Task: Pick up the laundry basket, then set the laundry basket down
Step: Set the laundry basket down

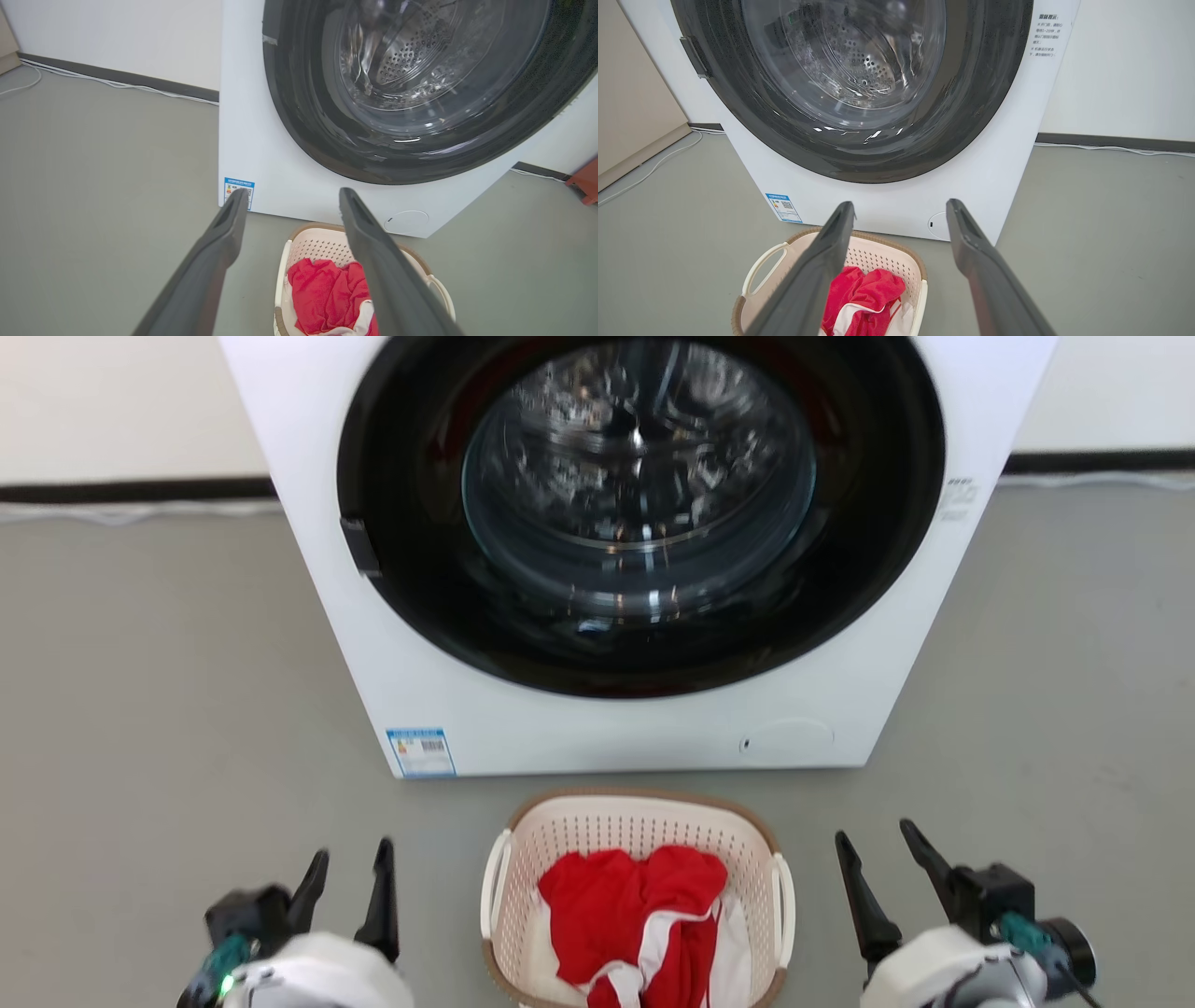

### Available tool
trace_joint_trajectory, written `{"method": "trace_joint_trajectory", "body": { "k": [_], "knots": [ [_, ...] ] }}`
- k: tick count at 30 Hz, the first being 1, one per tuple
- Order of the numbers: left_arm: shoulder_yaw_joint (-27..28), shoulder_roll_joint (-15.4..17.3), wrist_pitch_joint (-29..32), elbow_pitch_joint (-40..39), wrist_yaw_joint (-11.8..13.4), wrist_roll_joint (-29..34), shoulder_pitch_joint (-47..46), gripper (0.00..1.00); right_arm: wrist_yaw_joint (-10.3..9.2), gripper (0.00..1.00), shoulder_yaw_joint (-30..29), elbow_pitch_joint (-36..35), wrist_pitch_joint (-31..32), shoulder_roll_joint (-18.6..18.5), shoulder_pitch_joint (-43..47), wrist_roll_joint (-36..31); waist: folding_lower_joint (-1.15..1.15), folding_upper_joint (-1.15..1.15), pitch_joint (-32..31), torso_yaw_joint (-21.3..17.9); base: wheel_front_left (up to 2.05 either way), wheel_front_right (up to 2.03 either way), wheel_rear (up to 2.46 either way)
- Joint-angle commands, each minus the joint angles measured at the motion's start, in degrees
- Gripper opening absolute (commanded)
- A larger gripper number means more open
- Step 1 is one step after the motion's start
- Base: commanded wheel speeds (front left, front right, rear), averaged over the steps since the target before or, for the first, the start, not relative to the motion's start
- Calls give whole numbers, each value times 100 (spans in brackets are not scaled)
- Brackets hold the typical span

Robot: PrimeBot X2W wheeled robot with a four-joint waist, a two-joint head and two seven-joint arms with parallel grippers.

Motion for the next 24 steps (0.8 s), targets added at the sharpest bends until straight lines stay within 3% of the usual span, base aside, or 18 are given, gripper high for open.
{"method": "trace_joint_trajectory", "body": {
  "k": [1,11,24],
  "knots": [
    [193,85,-34,-180,34,40,-20,100,20,100,133,-188,-62,11,-20,-52,0,-1,-186,-23,0,0,0],
    [569,50,-34,-926,-8,54,724,100,20,100,106,-941,-62,11,561,-84,0,-1,-445,-57,0,0,0],
    [423,45,-34,-1273,63,-150,1071,100,20,100,-145,-1303,-62,11,1030,-128,0,-1,-500,-163,0,0,0]
  ]
}}
